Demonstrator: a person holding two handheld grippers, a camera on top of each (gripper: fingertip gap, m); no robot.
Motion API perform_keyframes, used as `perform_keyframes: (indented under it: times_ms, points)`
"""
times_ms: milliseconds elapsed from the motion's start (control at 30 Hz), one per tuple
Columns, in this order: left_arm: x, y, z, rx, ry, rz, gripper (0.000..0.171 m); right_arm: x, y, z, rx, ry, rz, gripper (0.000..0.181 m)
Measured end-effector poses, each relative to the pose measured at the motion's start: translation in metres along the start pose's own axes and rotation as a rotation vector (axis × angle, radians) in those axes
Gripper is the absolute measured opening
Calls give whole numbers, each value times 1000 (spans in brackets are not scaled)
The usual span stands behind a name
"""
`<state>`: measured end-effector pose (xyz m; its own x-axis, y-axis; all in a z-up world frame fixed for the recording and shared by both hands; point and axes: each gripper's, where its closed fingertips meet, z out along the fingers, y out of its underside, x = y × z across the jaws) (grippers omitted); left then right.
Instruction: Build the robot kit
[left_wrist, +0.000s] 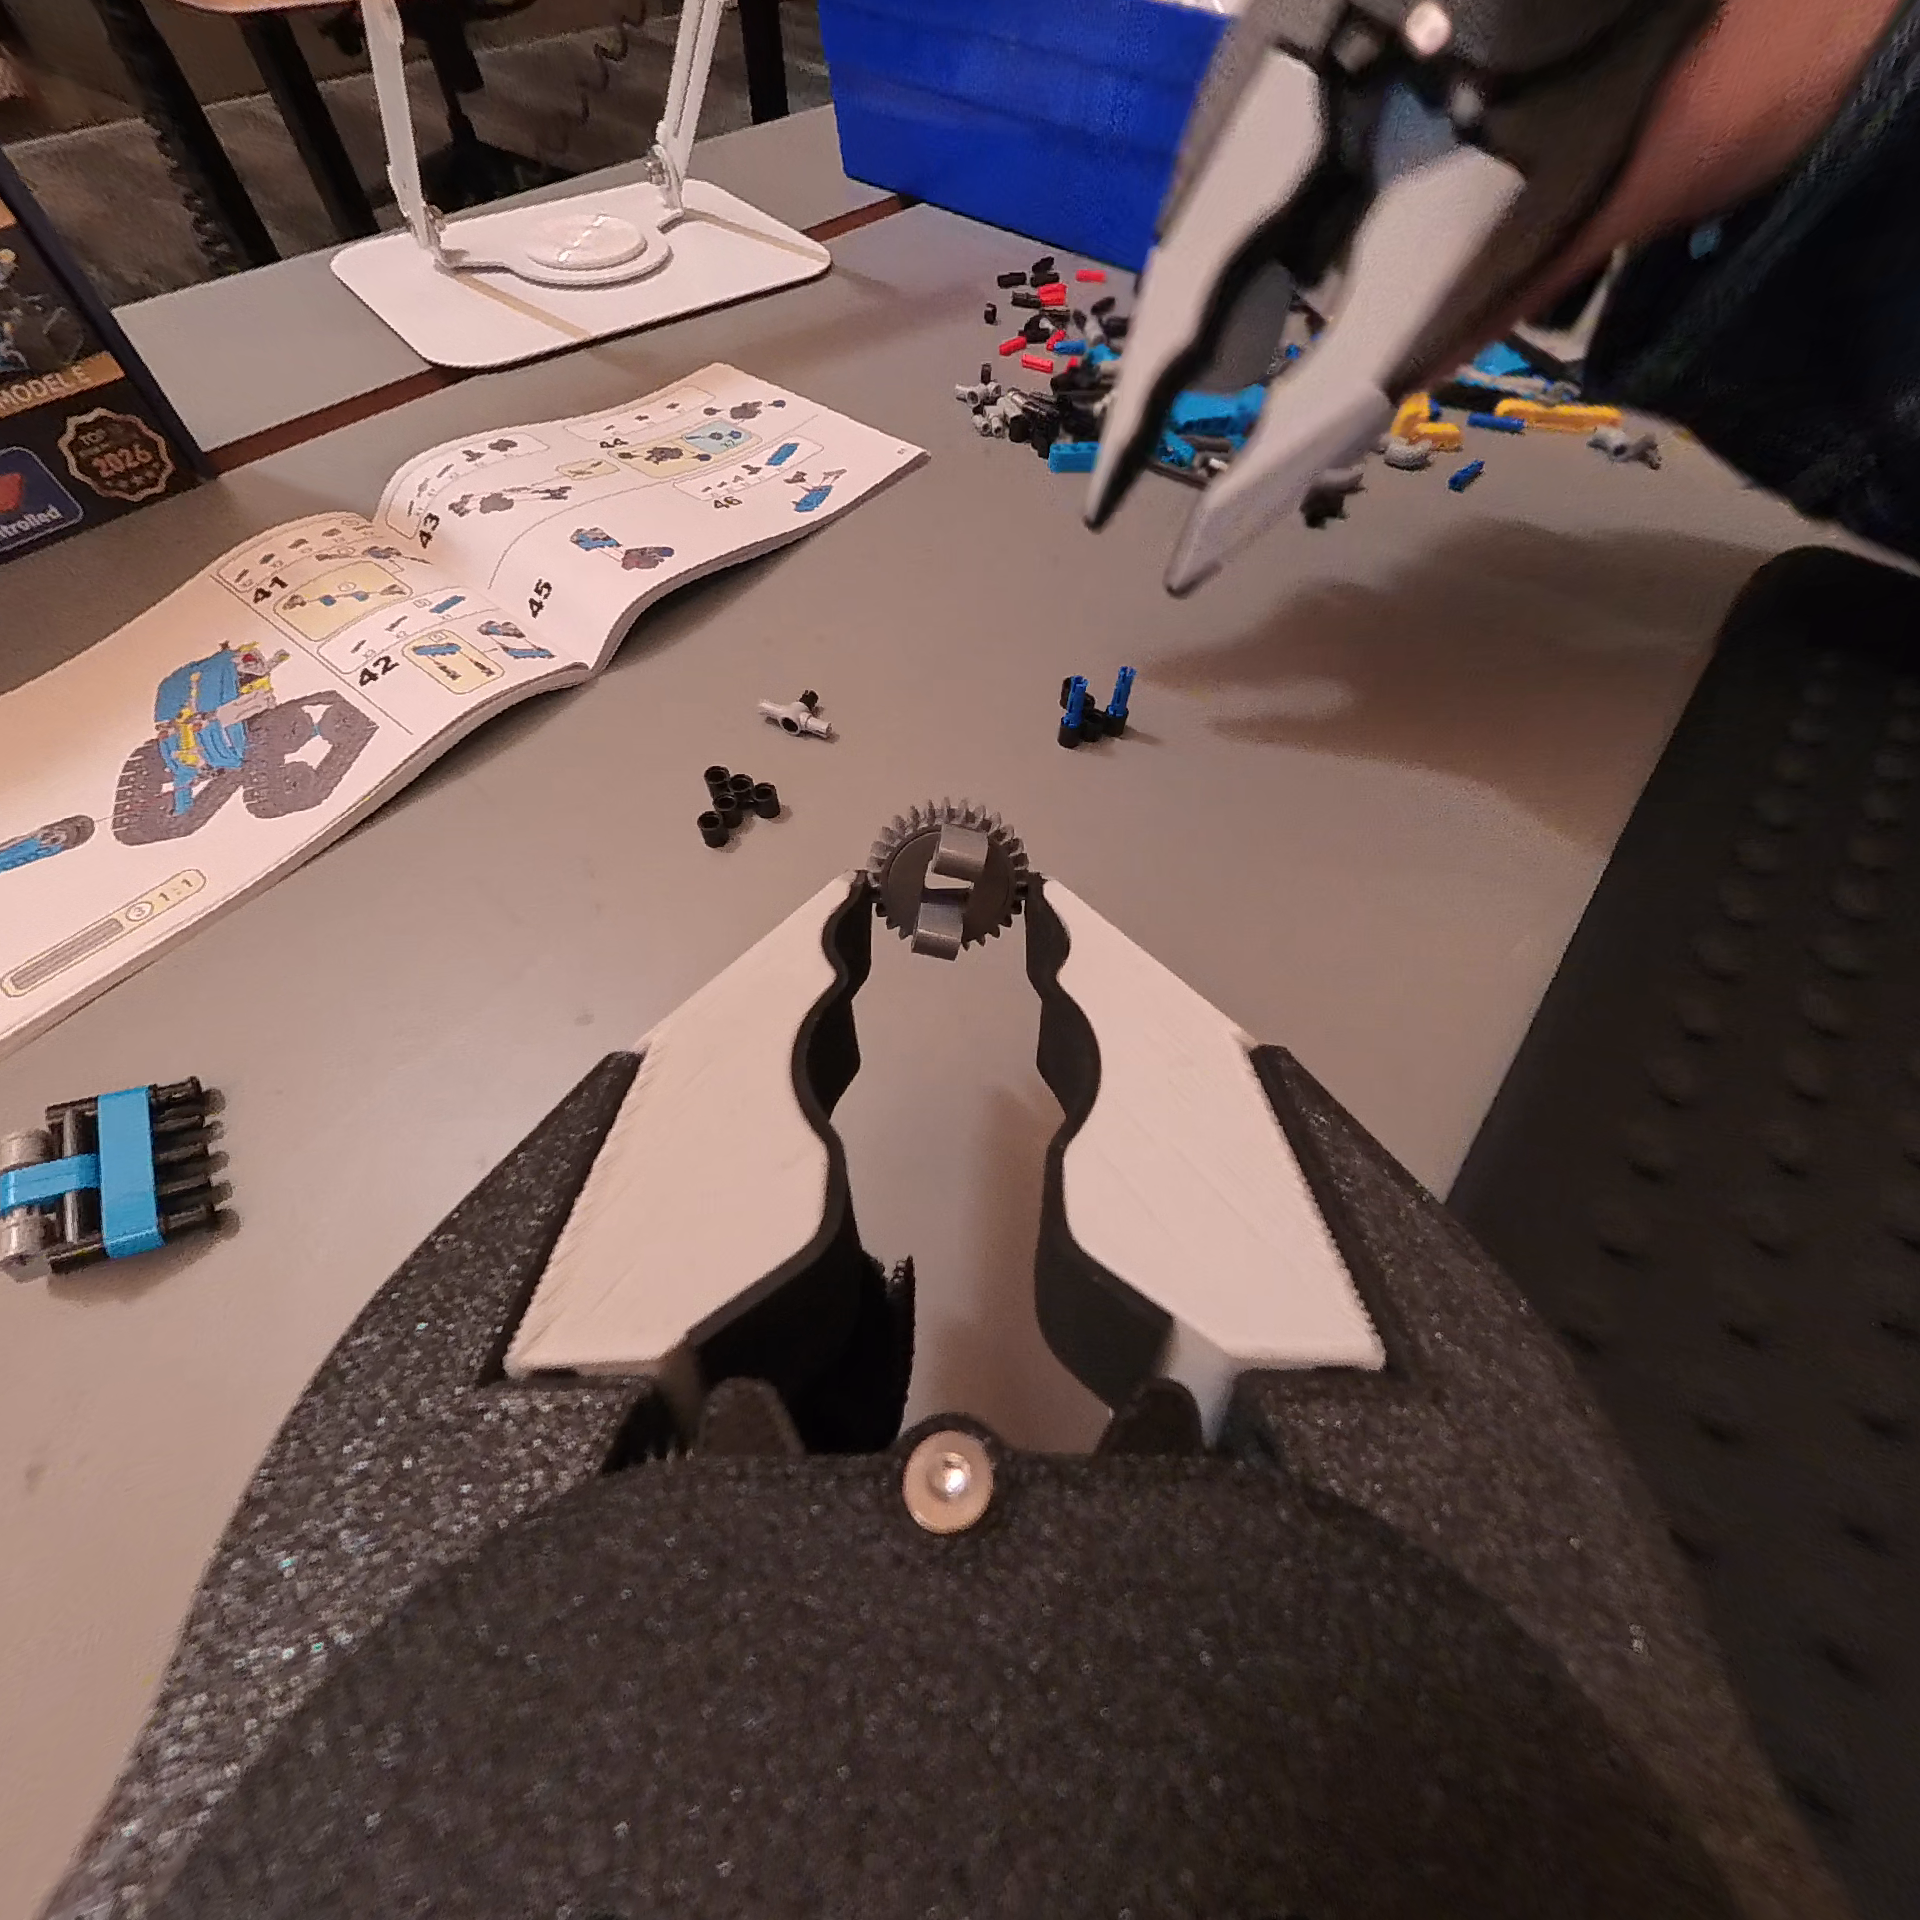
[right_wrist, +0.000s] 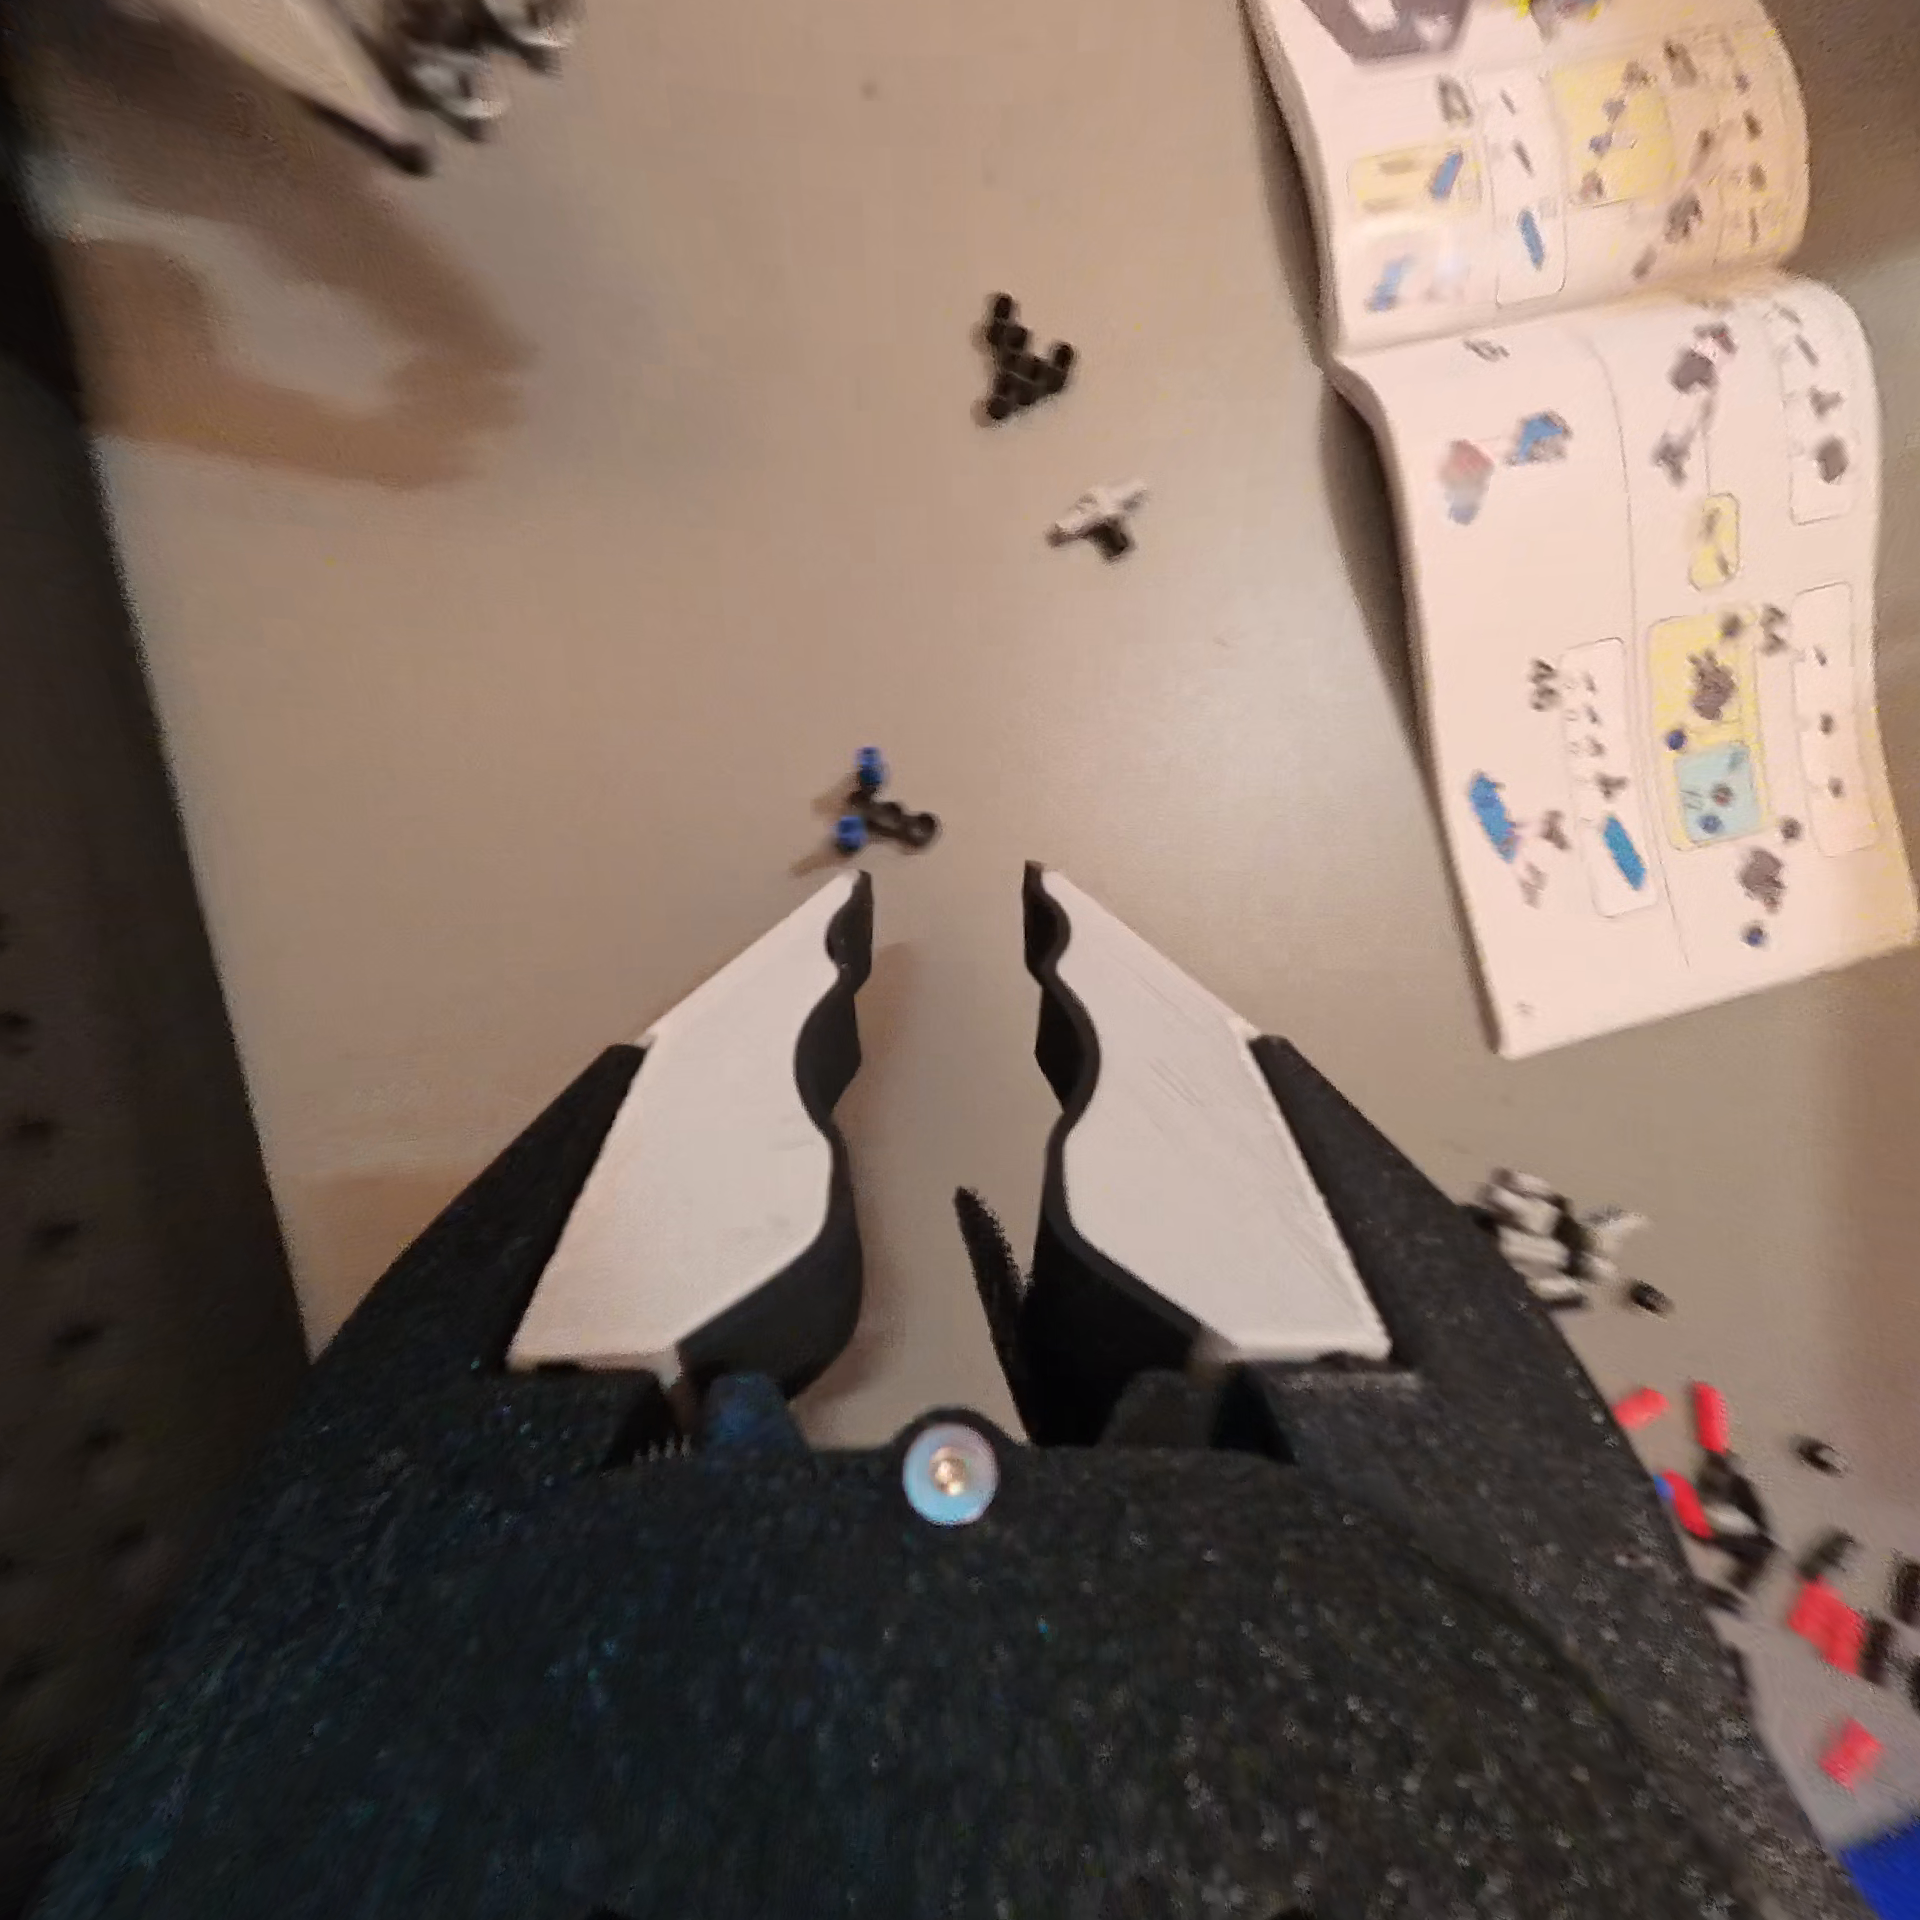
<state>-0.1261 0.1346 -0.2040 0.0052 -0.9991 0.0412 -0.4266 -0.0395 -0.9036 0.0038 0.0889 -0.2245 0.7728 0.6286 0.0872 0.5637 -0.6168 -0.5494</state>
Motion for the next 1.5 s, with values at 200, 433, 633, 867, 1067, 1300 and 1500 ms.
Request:
perform_keyframes:
  times_ms: [200,433,633,867,1067,1300,1500]
  points:
    - [-2,-5,0,57,9,-2,29,-34,-2,24,233,44,100,29]
    - [5,-6,1,71,36,22,29,-19,-7,33,281,86,161,15]
    - [10,-4,4,56,63,23,29,-18,-13,42,271,72,169,20]
    - [8,-17,-3,146,78,14,29,-53,-74,3,598,-571,596,4]
    - [21,-40,-18,293,218,-92,29,-72,-119,-28,800,-1206,937,4]
    - [20,-40,-14,288,197,-65,29,-73,-136,-52,946,-1392,963,7]
    - [22,-48,-16,331,126,33,29,-79,-143,-31,903,-1386,1041,6]
